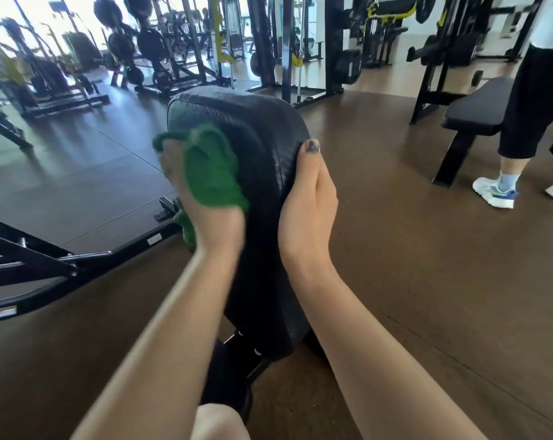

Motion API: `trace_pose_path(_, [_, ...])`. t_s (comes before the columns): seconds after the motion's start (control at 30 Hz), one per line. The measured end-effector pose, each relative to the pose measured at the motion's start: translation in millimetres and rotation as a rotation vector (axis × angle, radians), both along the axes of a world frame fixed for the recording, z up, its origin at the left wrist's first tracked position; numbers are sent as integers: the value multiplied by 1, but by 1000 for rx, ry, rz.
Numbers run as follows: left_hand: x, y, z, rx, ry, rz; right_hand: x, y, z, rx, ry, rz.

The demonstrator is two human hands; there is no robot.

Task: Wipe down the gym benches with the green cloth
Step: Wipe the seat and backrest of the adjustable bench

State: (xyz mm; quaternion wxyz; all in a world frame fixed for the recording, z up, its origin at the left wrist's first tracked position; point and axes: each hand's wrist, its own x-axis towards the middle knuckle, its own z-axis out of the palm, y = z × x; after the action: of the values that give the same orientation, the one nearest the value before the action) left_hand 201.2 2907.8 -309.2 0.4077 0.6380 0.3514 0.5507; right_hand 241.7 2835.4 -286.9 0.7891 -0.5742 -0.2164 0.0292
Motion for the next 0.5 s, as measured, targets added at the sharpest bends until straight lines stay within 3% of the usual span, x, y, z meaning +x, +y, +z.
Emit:
trace_pose_path(0.1, [-7,-23,-6,353,-47,20,2,1,-3,18,21,24])
trace_pose_path(0.23, [14,18,32,607,-135,43,1,-1,-3,1,8,37])
trace_pose_path(0.27, [20,45,30,572,-91,105,-1,-1,-2,-2,21,30])
trace_pose_path(0.3, [25,69,34,389,-118,105,-2,-2,-1,-1,31,30])
trace_pose_path(0.37, [23,98,39,-176,-177,28,-5,-4,3,-9,35,39])
trace_pose_path(0.43, [18,87,40,-206,-175,56,-7,-5,5,-11,32,29])
trace_pose_path(0.5, [15,42,37,7,-227,-31,-7,-3,5,-1,31,2])
